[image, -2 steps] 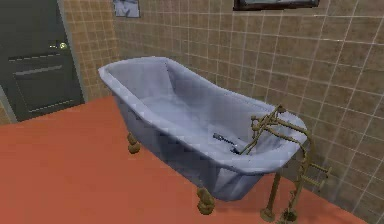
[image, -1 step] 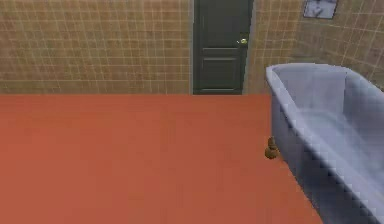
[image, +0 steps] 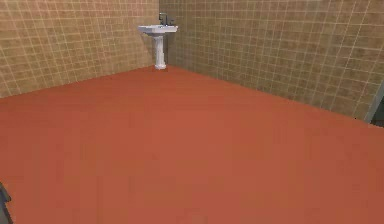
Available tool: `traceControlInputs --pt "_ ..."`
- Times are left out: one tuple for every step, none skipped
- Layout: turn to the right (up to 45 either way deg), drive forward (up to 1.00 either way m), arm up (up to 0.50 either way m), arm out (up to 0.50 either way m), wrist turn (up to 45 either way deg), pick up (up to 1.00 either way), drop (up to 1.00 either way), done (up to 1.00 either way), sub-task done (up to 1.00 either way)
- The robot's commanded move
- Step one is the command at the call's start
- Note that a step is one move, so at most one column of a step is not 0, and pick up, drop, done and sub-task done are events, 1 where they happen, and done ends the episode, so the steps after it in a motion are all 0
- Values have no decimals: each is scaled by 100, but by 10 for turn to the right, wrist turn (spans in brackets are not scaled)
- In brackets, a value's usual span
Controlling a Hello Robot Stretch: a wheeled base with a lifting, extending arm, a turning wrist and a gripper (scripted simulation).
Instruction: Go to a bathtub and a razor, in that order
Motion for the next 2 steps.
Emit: traceControlInputs --pt "-90 0 0 0 0 0 0 0 0" --pt "0 100 0 0 0 0 0 0 0"
